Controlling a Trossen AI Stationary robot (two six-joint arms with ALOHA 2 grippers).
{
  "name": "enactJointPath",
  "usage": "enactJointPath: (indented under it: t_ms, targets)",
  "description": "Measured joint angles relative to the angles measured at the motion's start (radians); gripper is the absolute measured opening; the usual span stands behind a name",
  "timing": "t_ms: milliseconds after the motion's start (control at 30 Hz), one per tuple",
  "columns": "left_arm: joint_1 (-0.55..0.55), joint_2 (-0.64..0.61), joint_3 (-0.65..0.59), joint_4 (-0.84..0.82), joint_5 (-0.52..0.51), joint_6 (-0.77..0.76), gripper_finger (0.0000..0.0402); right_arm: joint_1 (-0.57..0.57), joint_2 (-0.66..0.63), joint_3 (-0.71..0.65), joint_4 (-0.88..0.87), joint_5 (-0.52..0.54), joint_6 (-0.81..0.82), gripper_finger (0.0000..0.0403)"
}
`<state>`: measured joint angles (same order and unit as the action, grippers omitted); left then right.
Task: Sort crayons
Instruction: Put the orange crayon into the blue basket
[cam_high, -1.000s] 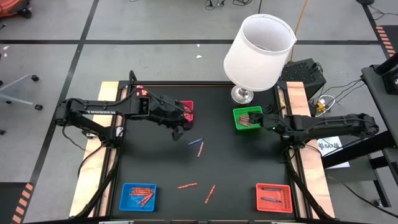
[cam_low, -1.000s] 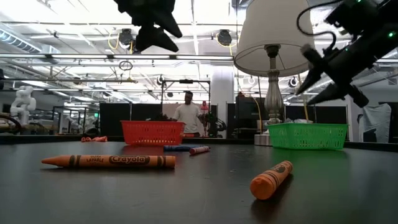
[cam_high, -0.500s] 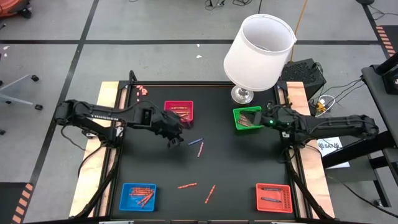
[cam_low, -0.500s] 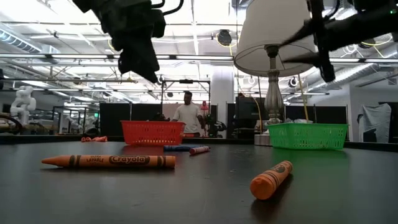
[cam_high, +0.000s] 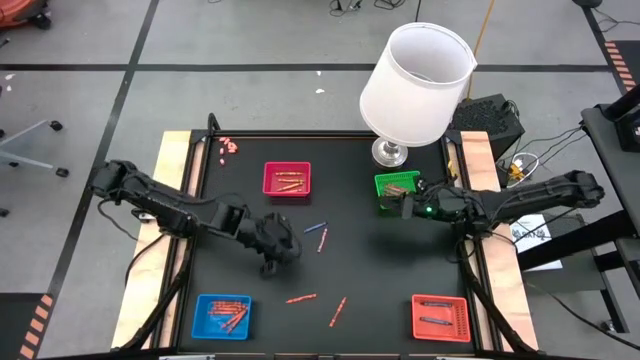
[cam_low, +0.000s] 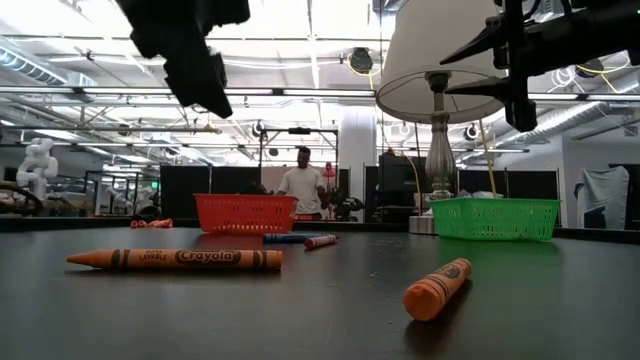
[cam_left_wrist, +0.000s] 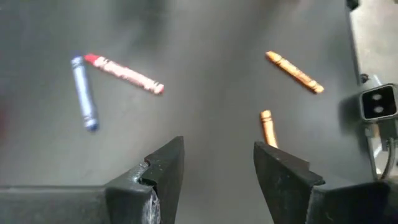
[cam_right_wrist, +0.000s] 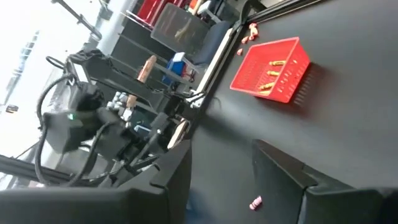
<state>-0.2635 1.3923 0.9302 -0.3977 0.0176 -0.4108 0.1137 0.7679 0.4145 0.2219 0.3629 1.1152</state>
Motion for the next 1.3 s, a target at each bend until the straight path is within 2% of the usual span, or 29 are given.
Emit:
enactJointPath:
  t_ms: [133, 333, 467, 600, 800, 967, 1133, 1300]
  targets:
    - [-0.082, 0.039, 0.0, 0.087, -0.033, -0.003, 0.0196, 0.013, 0.009, 0.0, 0.021, 0.002, -0.005, 0.015]
    - [-0.164, 0.109, 0.0, 0.274, -0.128, -0.072, 0.0196, 0.012, 0.006, 0.0, 0.028, -0.006, -0.109, 0.015]
    - [-0.209, 0.175, 0.002, 0.424, -0.148, -0.071, 0.0196, 0.012, 0.005, 0.0, 0.029, -0.112, -0.134, 0.015]
    - [-0.272, 0.262, 0.031, 0.395, -0.144, -0.052, 0.0196, 0.013, 0.005, 0.0, 0.028, -0.221, -0.136, 0.015]
    - [-0.338, 0.35, 0.04, 0.376, -0.18, -0.107, 0.0196, 0.013, 0.005, 0.0, 0.022, -0.313, -0.173, 0.015]
    - [-0.348, 0.384, 0.04, 0.352, -0.234, -0.107, 0.0196, 0.013, 0.005, 0.0, 0.012, -0.362, -0.199, 0.015]
    - [-0.34, 0.436, 0.04, 0.367, -0.225, -0.109, 0.0196, 0.013, 0.005, 0.0, 0.013, -0.396, -0.204, 0.015]
    - [-0.344, 0.473, 0.04, 0.357, -0.232, -0.183, 0.0182, 0.013, 0.005, 0.0, 0.012, -0.419, -0.203, 0.015]
